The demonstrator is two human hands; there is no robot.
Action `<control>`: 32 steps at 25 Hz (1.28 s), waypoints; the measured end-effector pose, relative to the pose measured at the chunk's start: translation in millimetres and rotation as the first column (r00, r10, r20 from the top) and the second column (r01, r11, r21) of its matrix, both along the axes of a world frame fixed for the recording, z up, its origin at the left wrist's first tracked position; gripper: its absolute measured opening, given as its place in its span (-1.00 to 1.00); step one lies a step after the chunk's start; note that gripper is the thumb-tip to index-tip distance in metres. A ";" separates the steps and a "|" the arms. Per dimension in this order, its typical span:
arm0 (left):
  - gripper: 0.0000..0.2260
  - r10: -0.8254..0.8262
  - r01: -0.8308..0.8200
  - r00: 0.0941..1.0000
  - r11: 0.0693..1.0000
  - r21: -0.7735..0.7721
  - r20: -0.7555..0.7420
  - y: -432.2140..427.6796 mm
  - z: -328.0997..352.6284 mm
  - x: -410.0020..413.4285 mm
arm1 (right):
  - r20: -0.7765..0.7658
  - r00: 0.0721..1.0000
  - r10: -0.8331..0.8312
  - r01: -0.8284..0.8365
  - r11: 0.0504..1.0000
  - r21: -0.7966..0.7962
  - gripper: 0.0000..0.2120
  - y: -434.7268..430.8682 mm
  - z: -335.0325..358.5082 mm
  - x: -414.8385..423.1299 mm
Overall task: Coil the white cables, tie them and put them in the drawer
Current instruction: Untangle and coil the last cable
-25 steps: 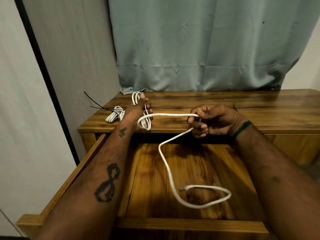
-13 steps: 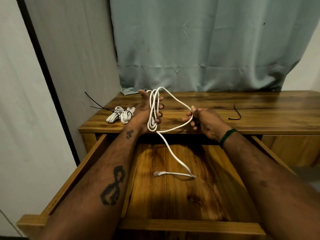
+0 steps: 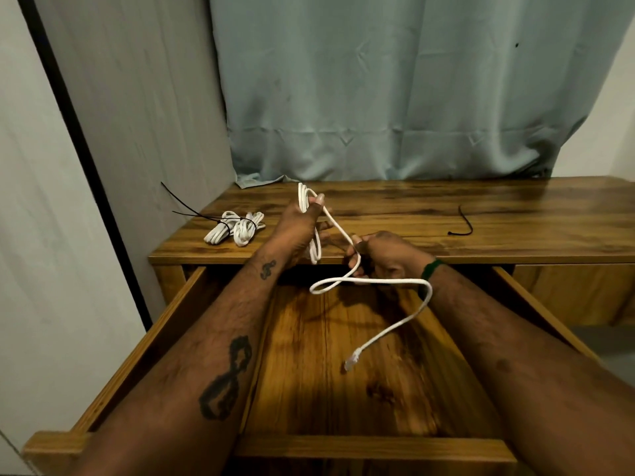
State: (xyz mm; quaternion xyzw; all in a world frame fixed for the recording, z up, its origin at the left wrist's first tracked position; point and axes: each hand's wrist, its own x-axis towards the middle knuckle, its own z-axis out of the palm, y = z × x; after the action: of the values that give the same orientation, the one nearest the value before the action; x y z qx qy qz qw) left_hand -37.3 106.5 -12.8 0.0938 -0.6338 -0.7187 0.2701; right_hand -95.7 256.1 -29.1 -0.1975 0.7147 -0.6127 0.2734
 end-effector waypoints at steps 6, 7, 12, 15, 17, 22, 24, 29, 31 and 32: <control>-0.57 0.017 -0.018 1.000 0.993 0.119 0.011 17.3 -11.2 -15.5 | 0.042 0.989 0.143 -0.145 0.989 0.033 -0.76 -4.6 -0.9 21.1; -0.60 0.050 -0.051 0.999 0.994 0.099 0.010 16.6 -11.0 -16.8 | 0.068 0.977 0.201 -0.205 0.977 0.057 -0.75 -3.9 0.4 23.1; -0.71 0.323 -0.325 0.946 0.942 -0.086 -0.033 -13.4 -5.6 -14.7 | 0.270 0.606 0.748 -0.795 0.579 0.179 -0.29 6.9 15.0 35.0; -0.71 0.400 -0.388 0.916 0.900 -0.196 0.023 -44.3 -15.5 -10.1 | 0.118 0.515 0.849 -0.852 0.523 -0.041 -0.40 19.8 34.0 37.5; -0.59 0.333 -0.325 0.937 0.942 -0.083 0.105 -50.6 -20.5 -4.4 | -0.015 0.680 0.733 -0.717 0.660 -0.222 -0.60 24.4 41.1 31.7; -0.39 -0.047 0.040 0.993 0.997 0.065 0.111 -23.8 -6.7 11.8 | -0.133 0.986 0.102 -0.142 0.930 -0.339 -0.69 12.9 21.4 -2.1; -0.26 -0.231 0.227 0.964 0.973 0.045 0.128 -13.2 -7.6 13.0 | -0.129 0.991 -0.023 -0.022 0.942 -0.336 -0.69 7.8 14.2 -4.2; -0.61 -0.341 0.363 0.923 0.925 -0.110 0.178 -1.2 -8.9 10.2 | -0.124 0.984 -0.128 0.077 0.934 -0.349 -0.75 -4.3 12.6 -0.3; -0.82 -0.274 0.291 0.948 0.952 -0.098 0.161 2.1 -8.5 4.2 | -0.128 0.984 -0.125 0.077 0.942 -0.326 -0.69 -9.1 8.0 2.2; -0.84 -0.263 0.271 0.954 0.962 -0.037 0.145 3.4 -9.6 0.7 | -0.143 0.983 -0.119 0.070 0.949 -0.308 -0.68 -11.7 5.1 4.2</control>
State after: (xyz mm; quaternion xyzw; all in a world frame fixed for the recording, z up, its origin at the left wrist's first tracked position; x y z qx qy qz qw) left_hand -36.6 109.9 -22.4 0.0493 -0.6780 -0.7221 0.1286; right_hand -91.5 244.3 -24.1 -0.2510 0.6410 -0.7092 0.1523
